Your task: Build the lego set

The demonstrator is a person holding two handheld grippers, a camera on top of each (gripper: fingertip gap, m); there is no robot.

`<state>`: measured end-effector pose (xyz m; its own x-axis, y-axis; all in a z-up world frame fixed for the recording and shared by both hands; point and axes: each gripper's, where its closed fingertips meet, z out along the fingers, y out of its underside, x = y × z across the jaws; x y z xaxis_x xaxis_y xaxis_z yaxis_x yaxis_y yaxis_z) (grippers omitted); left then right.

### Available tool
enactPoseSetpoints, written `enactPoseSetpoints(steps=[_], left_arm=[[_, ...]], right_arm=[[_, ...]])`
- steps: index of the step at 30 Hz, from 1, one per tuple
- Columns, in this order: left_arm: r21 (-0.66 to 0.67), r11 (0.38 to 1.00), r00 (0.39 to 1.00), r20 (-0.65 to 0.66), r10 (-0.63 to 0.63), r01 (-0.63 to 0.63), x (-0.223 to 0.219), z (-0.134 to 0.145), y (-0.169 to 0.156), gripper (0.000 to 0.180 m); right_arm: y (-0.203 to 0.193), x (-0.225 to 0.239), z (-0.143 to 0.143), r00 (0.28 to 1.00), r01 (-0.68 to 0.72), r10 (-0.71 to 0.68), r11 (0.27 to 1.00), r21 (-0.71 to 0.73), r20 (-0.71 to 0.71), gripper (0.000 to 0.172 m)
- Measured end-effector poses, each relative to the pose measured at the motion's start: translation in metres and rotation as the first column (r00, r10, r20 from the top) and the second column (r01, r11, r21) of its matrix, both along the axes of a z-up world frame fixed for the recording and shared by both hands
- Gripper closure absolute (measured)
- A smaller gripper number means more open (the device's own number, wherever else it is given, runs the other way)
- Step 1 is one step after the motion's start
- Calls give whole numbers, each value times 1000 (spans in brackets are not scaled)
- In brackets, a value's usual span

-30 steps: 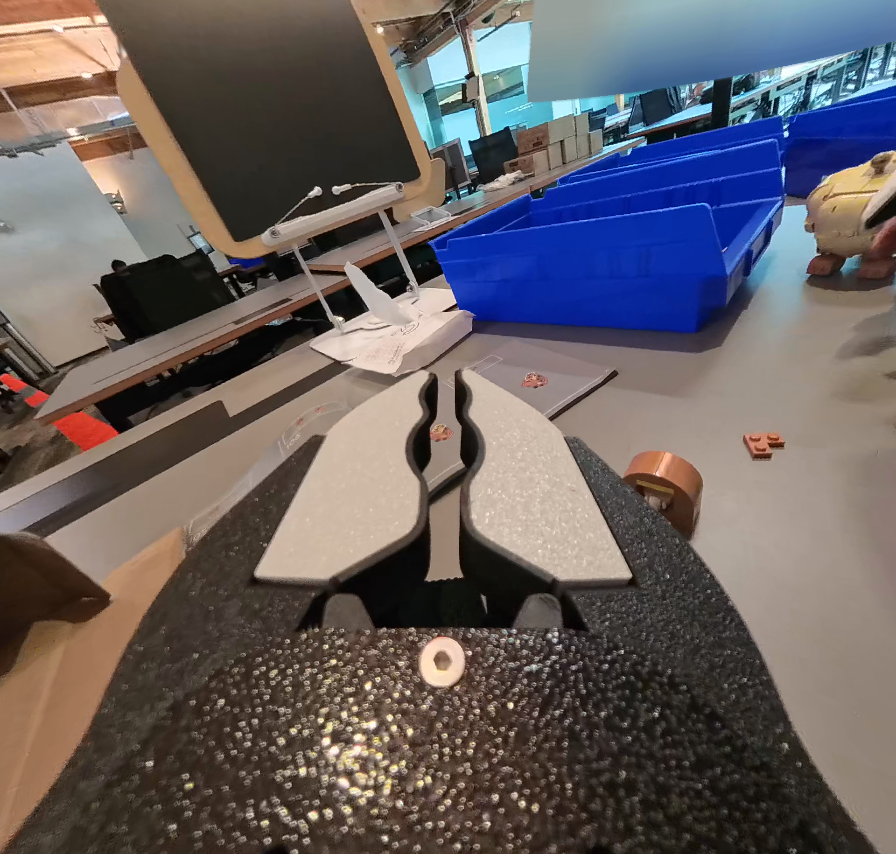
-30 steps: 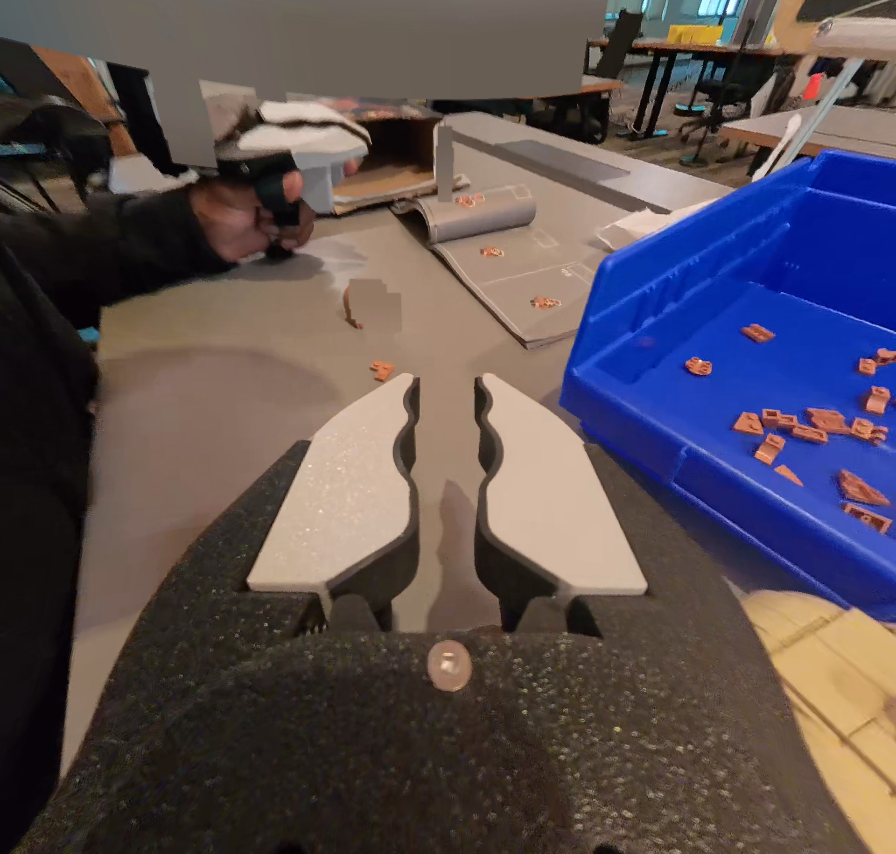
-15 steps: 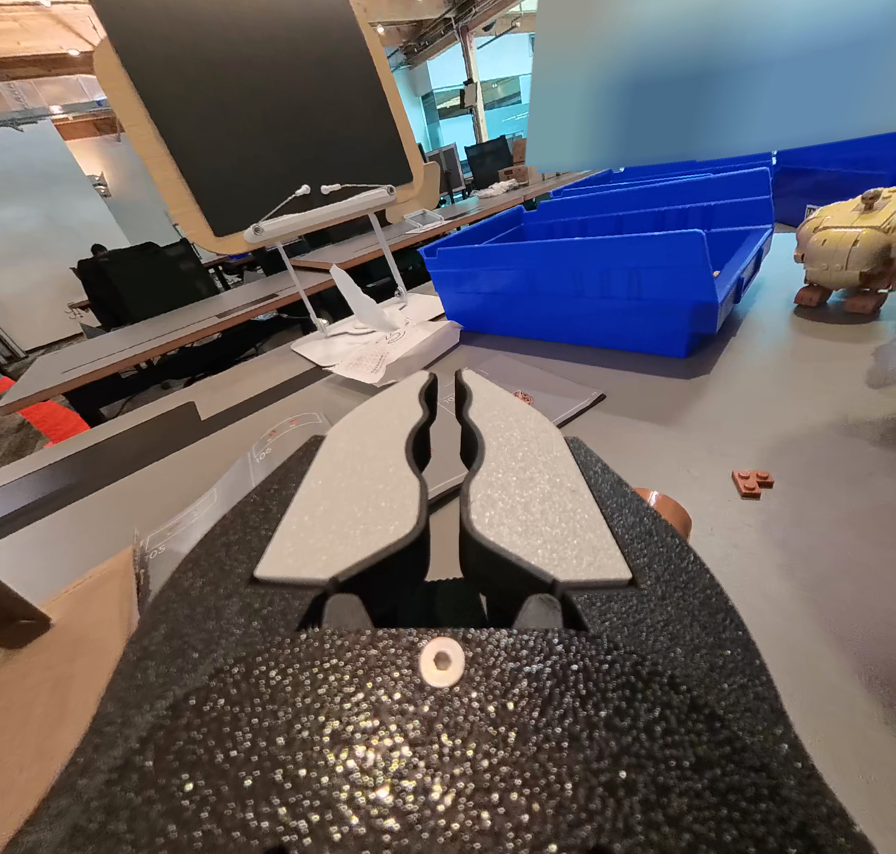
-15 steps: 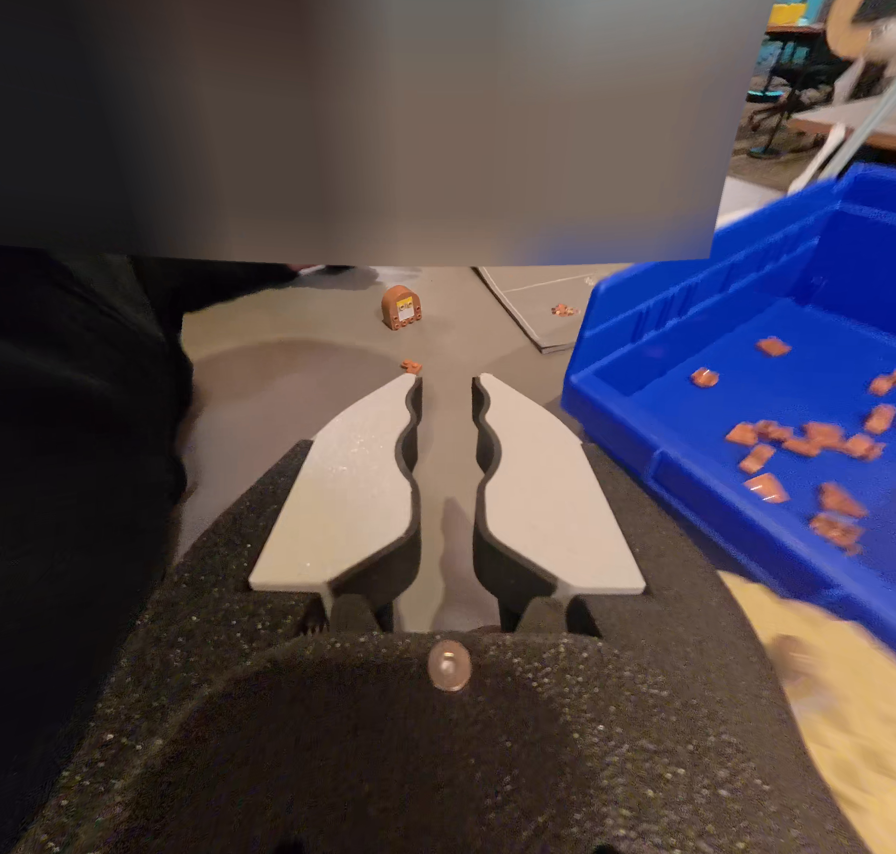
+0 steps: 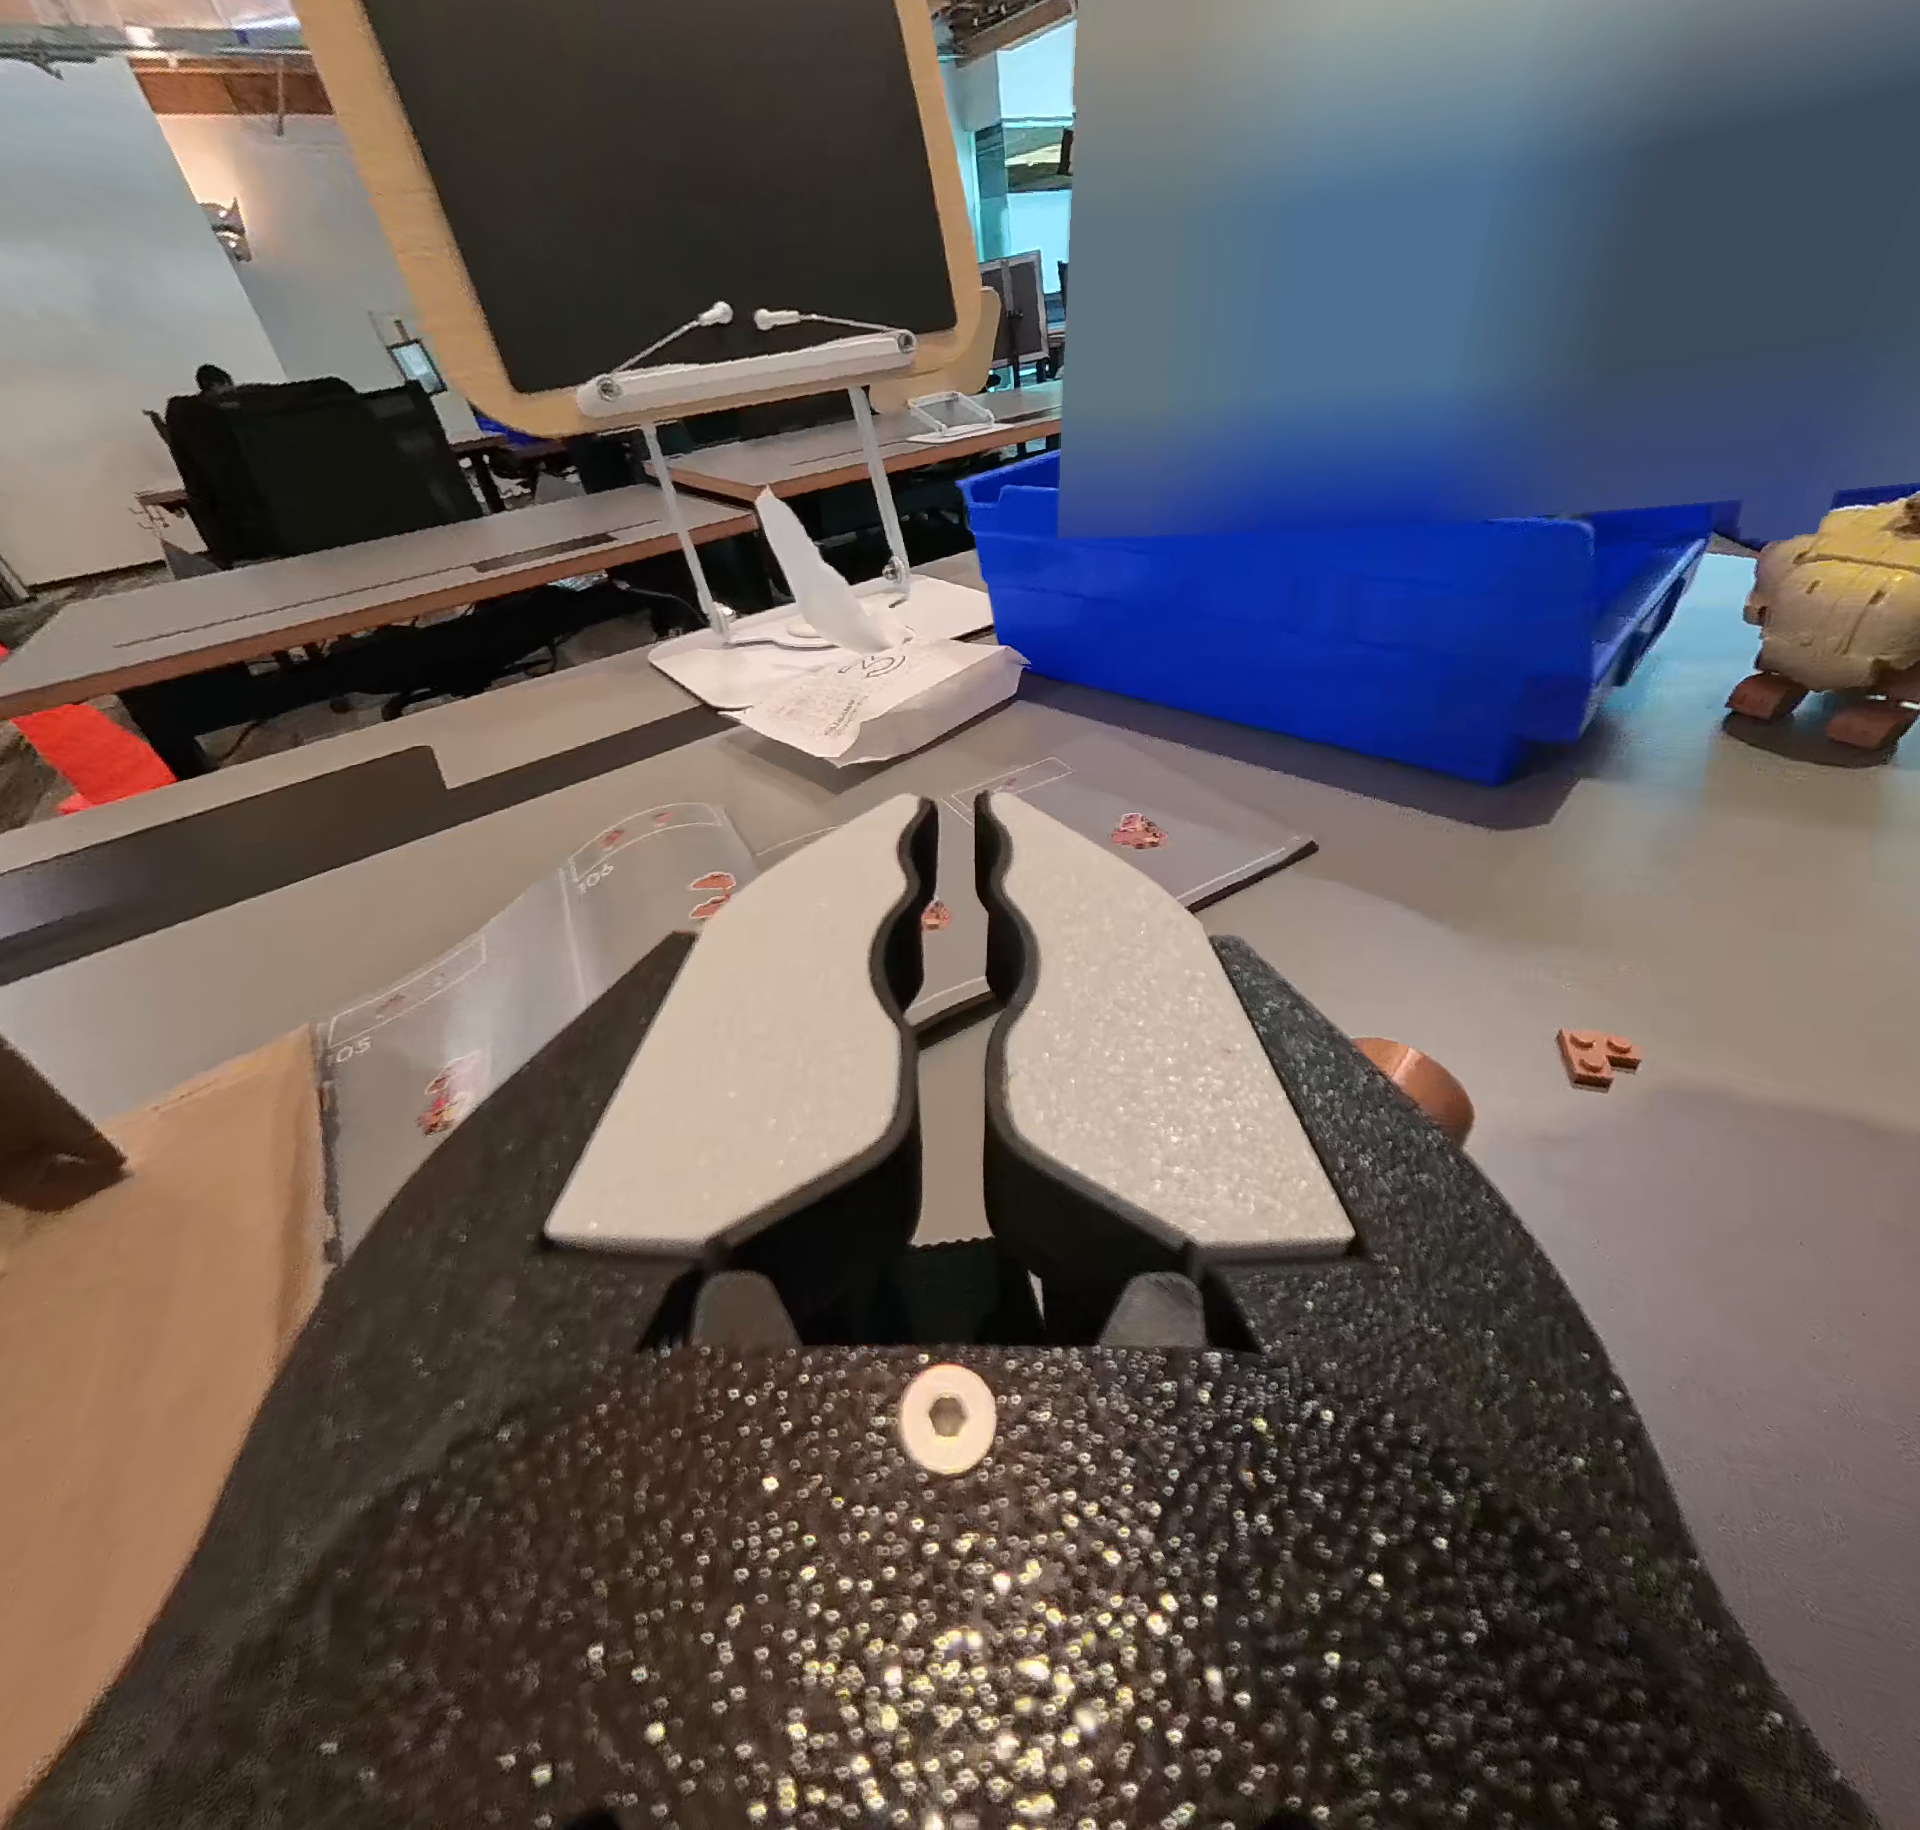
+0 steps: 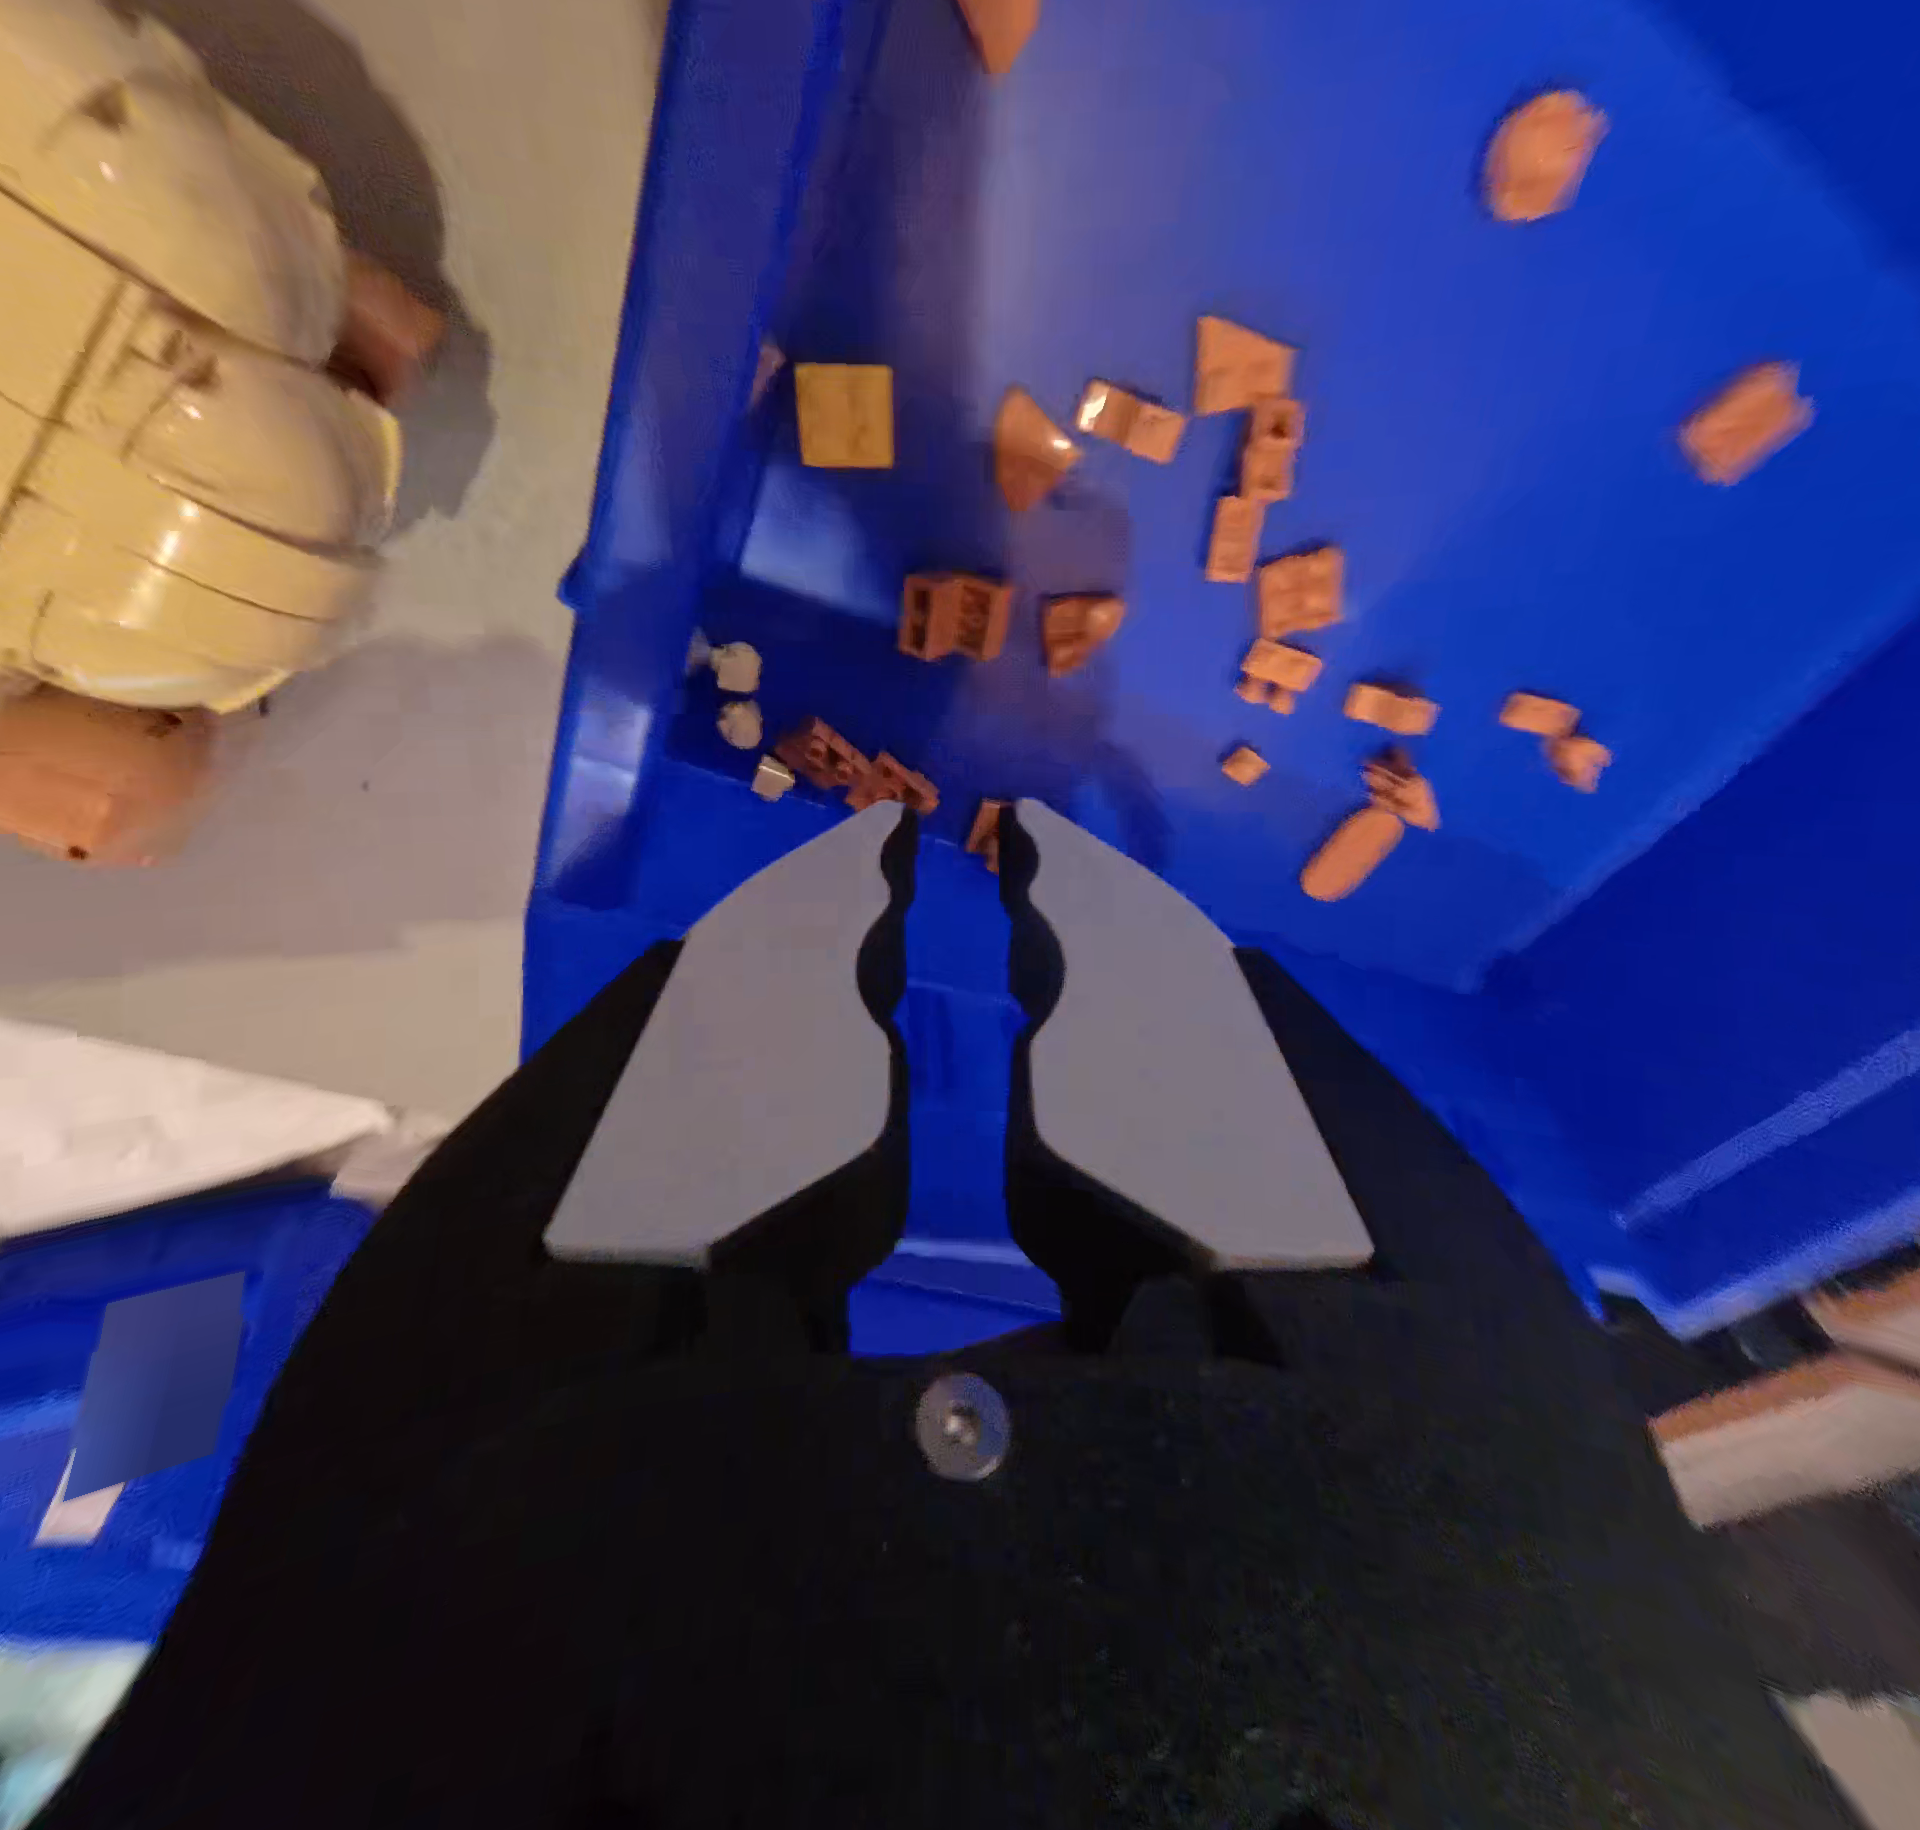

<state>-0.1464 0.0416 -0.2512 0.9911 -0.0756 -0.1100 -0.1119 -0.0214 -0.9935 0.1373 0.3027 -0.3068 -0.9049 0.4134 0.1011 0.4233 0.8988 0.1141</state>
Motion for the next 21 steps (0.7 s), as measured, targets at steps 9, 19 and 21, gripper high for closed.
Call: enactPoseSetpoints(steps=[9,19,21], left_arm=[[-30,999,998,49,29,-28,-12,-3,0,175],[-36,999,1000,2,30,-30,-9,-5,-2,175],[-33,999,1000,11,25,-24,-8,-4,-2,175]], right_arm=[[-5,23,-34,945,54,-39,998,-36,326,146],[31,6,31,820,545,-519,837,49,-241,116],[28,24,40,704,670,-635,742,4,-318,119]])
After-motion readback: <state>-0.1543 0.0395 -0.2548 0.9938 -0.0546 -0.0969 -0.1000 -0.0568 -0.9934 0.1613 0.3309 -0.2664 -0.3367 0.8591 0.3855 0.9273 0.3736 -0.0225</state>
